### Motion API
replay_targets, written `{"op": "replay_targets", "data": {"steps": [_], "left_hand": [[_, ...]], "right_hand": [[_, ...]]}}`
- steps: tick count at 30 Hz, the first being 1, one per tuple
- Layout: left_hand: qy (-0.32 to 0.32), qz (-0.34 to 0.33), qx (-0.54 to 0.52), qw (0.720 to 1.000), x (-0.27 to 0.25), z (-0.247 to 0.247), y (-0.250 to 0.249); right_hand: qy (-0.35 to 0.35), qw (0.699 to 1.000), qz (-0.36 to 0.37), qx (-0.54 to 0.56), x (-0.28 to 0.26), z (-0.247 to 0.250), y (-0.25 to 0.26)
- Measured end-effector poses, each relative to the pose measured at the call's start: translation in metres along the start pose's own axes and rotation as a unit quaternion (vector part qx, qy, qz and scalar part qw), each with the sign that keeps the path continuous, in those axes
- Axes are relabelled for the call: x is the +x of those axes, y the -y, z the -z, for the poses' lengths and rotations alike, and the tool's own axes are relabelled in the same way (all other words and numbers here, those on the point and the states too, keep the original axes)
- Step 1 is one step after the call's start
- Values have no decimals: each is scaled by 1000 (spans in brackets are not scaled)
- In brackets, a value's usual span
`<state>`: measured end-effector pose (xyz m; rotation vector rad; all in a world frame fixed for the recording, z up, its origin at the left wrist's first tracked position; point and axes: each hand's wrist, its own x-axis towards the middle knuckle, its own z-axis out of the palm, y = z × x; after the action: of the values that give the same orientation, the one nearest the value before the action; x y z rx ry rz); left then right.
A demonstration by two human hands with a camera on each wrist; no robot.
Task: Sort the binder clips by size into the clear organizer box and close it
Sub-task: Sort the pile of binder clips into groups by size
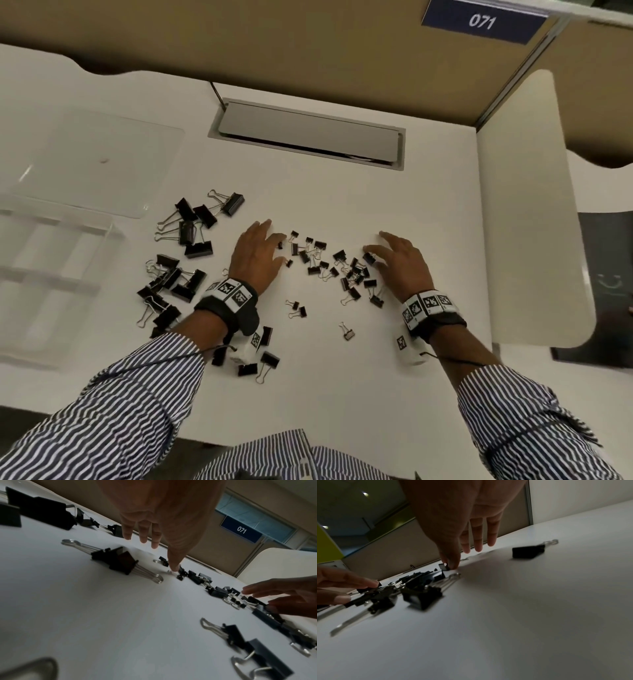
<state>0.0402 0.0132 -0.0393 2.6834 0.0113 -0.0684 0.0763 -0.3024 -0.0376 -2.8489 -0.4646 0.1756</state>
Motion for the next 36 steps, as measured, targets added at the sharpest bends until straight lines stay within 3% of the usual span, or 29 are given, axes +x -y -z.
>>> {"op": "replay_targets", "data": {"steps": [9, 17, 21, 27, 36], "left_hand": [[-24, 31, 8, 999, 12, -2, 3], [2, -16, -13, 1000, 12, 1, 9], [8, -63, -18, 998, 11, 0, 3], [29, -60, 31, 997, 16, -9, -6], [-65, -76, -39, 994, 1, 21, 21]], "right_hand": [[22, 999, -12, 24, 0, 6, -3], [-53, 993, 2, 106, -8, 19, 33], [-63, 991, 7, 122, -13, 21, 53], [-48, 993, 8, 112, -26, 22, 73], [-61, 989, 14, 131, -30, 19, 104]]}}
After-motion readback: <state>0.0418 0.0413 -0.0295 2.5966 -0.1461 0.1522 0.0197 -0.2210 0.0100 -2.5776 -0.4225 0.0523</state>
